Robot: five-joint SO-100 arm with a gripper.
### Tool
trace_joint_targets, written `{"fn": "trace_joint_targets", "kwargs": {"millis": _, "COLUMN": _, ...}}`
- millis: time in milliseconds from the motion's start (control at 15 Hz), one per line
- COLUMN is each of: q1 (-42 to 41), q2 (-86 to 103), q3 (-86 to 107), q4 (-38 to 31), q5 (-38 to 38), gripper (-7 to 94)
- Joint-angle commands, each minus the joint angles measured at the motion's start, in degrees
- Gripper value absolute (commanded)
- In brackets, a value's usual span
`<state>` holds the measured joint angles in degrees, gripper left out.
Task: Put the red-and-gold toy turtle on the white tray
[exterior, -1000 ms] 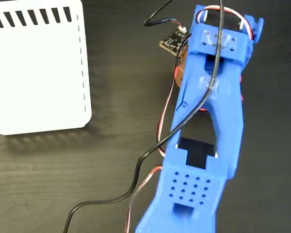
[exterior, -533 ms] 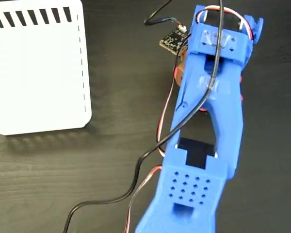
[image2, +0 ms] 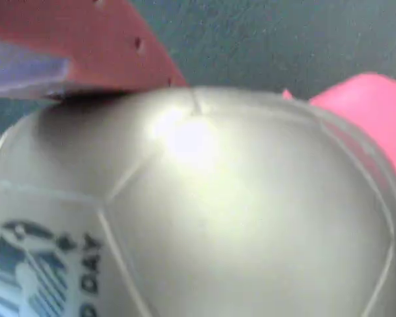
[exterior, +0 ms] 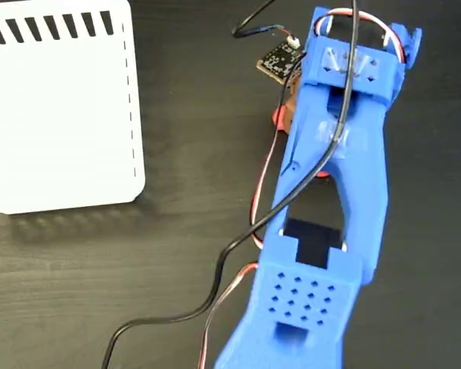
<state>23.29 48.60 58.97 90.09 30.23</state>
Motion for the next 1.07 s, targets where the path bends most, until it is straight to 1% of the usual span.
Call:
{"fn": "trace_joint_targets", "kwargs": {"millis": 0, "q1": 0.26, "q2": 2.37, "q3": -1.58, "q4": 0.44, "q5": 0.62, "gripper": 4}}
{"fn": "trace_joint_targets", "kwargs": {"millis": 67, "q1": 0.35, "q2": 2.46, "q3": -1.58, "q4": 0.44, "q5": 0.53, "gripper": 2}}
{"fn": "trace_joint_targets", "kwargs": {"millis": 200, "q1": 0.44, "q2": 2.55, "q3": -1.05, "q4": 0.26, "q5": 0.09, "gripper": 0}}
{"fn": "trace_joint_targets", "kwargs": {"millis": 333, "q1": 0.18, "q2": 3.25, "q3": 0.09, "q4": -0.44, "q5": -0.53, "gripper": 0}}
{"fn": "trace_joint_targets", "kwargs": {"millis": 467, "q1": 0.26, "q2": 5.54, "q3": 2.20, "q4": -2.81, "q5": -1.76, "gripper": 0}}
{"fn": "trace_joint_targets", "kwargs": {"millis": 533, "q1": 0.18, "q2": 7.73, "q3": 4.13, "q4": -4.31, "q5": -3.52, "gripper": 0}}
{"fn": "trace_joint_targets", "kwargs": {"millis": 733, "q1": -0.44, "q2": 18.37, "q3": 6.06, "q4": -4.22, "q5": -6.15, "gripper": 0}}
{"fn": "trace_joint_targets", "kwargs": {"millis": 867, "q1": -1.41, "q2": 28.12, "q3": 9.49, "q4": -8.44, "q5": -7.38, "gripper": 0}}
{"fn": "trace_joint_targets", "kwargs": {"millis": 1000, "q1": -3.96, "q2": 33.57, "q3": 9.23, "q4": -8.09, "q5": -8.96, "gripper": 0}}
